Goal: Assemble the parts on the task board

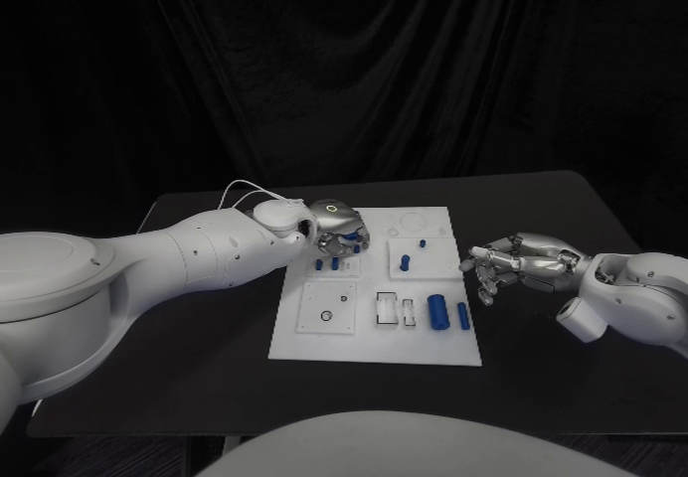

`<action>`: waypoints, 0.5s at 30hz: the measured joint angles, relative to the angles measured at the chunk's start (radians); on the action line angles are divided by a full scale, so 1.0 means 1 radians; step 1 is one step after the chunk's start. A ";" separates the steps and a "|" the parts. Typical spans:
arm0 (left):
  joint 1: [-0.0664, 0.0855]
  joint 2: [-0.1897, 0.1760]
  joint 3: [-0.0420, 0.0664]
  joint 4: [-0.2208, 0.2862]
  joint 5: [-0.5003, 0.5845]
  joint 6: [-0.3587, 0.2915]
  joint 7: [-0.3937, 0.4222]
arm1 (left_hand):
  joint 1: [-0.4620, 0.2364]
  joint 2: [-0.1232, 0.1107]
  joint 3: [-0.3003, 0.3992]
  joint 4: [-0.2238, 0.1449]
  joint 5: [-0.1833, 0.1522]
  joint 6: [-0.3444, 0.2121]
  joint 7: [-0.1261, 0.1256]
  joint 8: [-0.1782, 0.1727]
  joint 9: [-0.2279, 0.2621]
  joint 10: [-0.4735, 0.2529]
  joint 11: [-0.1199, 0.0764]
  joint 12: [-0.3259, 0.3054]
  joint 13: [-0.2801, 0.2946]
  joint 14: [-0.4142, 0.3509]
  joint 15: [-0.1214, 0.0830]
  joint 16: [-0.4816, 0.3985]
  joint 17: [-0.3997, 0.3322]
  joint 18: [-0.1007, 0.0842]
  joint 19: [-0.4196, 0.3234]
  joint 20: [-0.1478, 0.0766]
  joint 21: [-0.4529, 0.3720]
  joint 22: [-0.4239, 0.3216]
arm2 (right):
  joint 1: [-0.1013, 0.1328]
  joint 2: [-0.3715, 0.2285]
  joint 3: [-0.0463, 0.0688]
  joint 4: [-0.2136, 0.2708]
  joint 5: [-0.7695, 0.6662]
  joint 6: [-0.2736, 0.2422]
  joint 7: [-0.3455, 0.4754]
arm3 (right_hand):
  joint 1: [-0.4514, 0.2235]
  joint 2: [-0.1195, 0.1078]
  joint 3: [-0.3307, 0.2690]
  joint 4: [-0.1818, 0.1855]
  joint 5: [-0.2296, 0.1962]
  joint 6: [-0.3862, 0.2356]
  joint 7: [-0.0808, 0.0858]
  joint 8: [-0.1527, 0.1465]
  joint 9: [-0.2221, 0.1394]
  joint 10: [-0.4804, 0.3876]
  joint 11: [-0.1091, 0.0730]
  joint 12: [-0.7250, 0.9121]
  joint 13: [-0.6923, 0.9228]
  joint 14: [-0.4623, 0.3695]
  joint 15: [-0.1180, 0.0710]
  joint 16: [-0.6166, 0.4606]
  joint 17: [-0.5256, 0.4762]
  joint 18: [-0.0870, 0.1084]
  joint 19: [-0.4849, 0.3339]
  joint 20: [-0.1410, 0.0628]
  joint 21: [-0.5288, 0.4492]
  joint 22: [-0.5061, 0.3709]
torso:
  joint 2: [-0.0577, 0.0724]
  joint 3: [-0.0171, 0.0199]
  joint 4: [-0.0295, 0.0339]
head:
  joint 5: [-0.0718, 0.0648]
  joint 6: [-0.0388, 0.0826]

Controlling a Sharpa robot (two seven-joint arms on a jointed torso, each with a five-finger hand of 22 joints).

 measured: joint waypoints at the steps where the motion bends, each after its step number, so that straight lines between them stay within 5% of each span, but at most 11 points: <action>1: 0.000 0.000 0.000 -0.001 0.000 0.000 -0.001 | 0.000 0.000 0.001 0.001 0.000 0.004 -0.002 0.001 0.000 0.001 0.001 0.000 0.000 0.000 0.000 0.000 0.000 0.000 0.000 0.000 0.000 0.000 | 0.000 0.000 0.000 0.000 0.000 0.000 0.000 | 0.000 0.000 0.000 0.000 0.000 0.000 0.000 0.000 0.000 0.000 0.000 0.000 0.000 0.000 0.000 0.000 0.000 0.000 0.000 0.000 0.000 0.000 | 0.000 0.0000 0.0005 | -0.001 0.000; 15: -0.011 0.012 0.002 -0.019 0.000 -0.002 -0.004 | 0.000 0.000 0.007 0.001 0.000 0.076 0.033 0.037 0.029 0.086 -0.021 0.000 -0.008 0.009 -0.009 0.007 0.001 0.000 0.018 -0.004 0.010 0.000 | 0.000 -0.001 0.000 0.002 0.000 0.001 0.000 | 0.000 0.000 0.000 0.000 0.000 0.000 0.000 0.000 0.000 0.000 0.000 0.000 0.000 0.000 0.000 0.000 0.000 0.000 0.000 0.000 0.000 0.000 | 0.002 0.0006 0.0022 | -0.004 0.000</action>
